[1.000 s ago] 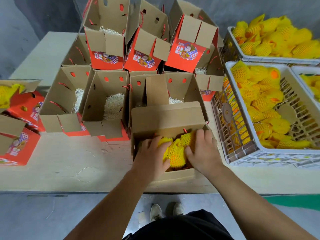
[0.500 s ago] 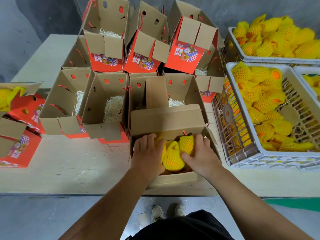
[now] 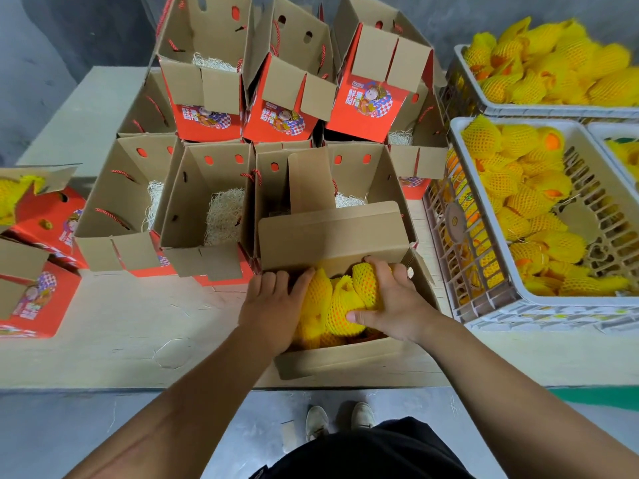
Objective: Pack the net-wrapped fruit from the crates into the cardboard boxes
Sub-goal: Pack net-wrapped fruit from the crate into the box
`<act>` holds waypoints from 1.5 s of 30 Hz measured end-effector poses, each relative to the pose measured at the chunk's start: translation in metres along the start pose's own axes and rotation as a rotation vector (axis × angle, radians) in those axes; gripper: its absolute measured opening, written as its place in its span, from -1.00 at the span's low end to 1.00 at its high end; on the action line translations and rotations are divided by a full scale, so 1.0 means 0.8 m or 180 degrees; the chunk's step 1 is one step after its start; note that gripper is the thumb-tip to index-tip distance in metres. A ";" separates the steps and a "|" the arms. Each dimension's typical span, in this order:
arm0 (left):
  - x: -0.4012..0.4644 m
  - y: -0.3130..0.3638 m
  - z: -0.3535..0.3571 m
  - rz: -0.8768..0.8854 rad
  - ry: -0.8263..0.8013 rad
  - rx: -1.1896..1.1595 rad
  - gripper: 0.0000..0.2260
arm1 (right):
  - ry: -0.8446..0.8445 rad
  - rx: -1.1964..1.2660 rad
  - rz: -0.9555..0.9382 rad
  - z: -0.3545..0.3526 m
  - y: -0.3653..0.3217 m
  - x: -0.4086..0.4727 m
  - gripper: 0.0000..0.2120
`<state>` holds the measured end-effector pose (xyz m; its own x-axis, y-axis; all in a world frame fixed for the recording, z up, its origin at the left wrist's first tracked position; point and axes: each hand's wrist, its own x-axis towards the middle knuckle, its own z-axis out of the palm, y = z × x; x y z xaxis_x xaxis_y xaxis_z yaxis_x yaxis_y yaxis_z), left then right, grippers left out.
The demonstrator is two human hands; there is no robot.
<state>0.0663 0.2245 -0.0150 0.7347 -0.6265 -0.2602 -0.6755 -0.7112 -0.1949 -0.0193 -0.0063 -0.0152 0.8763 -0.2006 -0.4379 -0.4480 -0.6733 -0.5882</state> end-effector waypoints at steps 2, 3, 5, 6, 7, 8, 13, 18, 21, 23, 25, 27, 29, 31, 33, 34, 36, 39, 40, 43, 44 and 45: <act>0.001 0.018 -0.003 0.0005 -0.0003 -0.0005 -0.21 | 0.0030 -0.0027 0.0005 0.000 -0.003 0.000 0.00; 0.002 0.025 -0.002 0.0007 -0.0051 -0.0027 -0.23 | 0.0023 -0.0057 0.0036 0.000 -0.003 -0.001 0.00; 0.005 0.031 0.000 0.0024 -0.0156 -0.0006 -0.22 | 0.0037 -0.0111 0.0177 0.001 -0.001 -0.004 0.02; 0.005 0.031 0.000 0.0040 -0.0183 0.0013 -0.21 | 0.0059 -0.0123 0.0285 0.000 0.000 -0.005 0.04; 0.006 0.031 -0.001 0.0058 -0.0201 0.0024 -0.20 | 0.0090 -0.0157 0.0389 0.000 0.000 -0.006 0.07; 0.007 0.029 -0.002 0.0078 -0.0236 0.0024 -0.18 | 0.0107 -0.0256 0.0459 -0.001 -0.001 -0.008 0.09; 0.007 -0.002 -0.005 0.0242 -0.0363 -0.0471 0.06 | 0.0126 -0.1273 0.0241 -0.012 -0.003 -0.023 0.09; -0.029 -0.005 0.017 -0.1113 0.0651 -0.2717 -0.13 | 0.1466 -0.0501 -0.0154 -0.016 0.006 -0.036 -0.42; -0.046 0.021 0.041 -0.2192 0.0470 -0.4115 -0.31 | 0.1695 -0.0056 -0.0393 -0.015 0.028 -0.037 -0.57; -0.052 0.029 0.051 -0.2167 0.0111 -0.4715 -0.45 | 0.1909 0.0333 -0.0482 -0.016 0.038 -0.039 -0.56; -0.051 0.024 0.053 -0.2053 0.0012 -0.4750 -0.61 | 0.2143 0.0619 -0.0182 -0.016 0.046 -0.037 -0.55; -0.046 0.016 0.051 -0.2037 -0.0052 -0.4365 -0.77 | 0.1706 0.0767 0.0430 -0.018 0.053 -0.034 -0.45; -0.041 0.009 0.044 -0.2053 -0.0234 -0.4003 -0.87 | 0.0840 0.0906 0.0790 -0.018 0.055 -0.033 -0.53; -0.038 0.005 0.036 -0.2036 -0.0351 -0.3773 -0.80 | 0.0592 0.0644 0.0841 -0.023 0.053 -0.031 -0.73; -0.042 0.004 0.030 -0.2008 -0.0342 -0.3628 -0.77 | 0.0587 0.0235 0.0749 -0.030 0.051 -0.030 -0.77; -0.046 0.005 0.028 -0.2008 -0.0313 -0.3595 -0.77 | 0.0540 0.0121 0.0693 -0.033 0.050 -0.031 -0.77; -0.058 0.006 0.025 -0.2051 -0.0201 -0.3632 -0.77 | 0.0435 0.0013 0.0535 -0.040 0.048 -0.037 -0.82; -0.082 0.010 0.016 -0.2181 -0.0051 -0.3800 -0.77 | 0.0324 -0.0065 0.0310 -0.047 0.045 -0.049 -0.86; -0.092 0.010 0.012 -0.2203 -0.0023 -0.3796 -0.77 | 0.0331 -0.0076 0.0231 -0.049 0.044 -0.054 -0.86; -0.125 0.005 0.006 -0.2268 0.0073 -0.3823 -0.77 | 0.0271 -0.0143 0.0039 -0.050 0.031 -0.069 -0.87; -0.138 0.001 0.007 -0.2320 0.0121 -0.3880 -0.77 | 0.0240 -0.0181 -0.0010 -0.048 0.023 -0.075 -0.86; -0.152 -0.005 0.008 -0.2377 0.0164 -0.3942 -0.78 | 0.0214 -0.0190 -0.0074 -0.046 0.012 -0.081 -0.86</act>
<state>-0.0210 0.3057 0.0114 0.9042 0.0160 -0.4267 0.3269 -0.6687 0.6678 -0.0740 -0.0262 0.0324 0.8972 -0.2306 -0.3768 -0.4180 -0.7190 -0.5553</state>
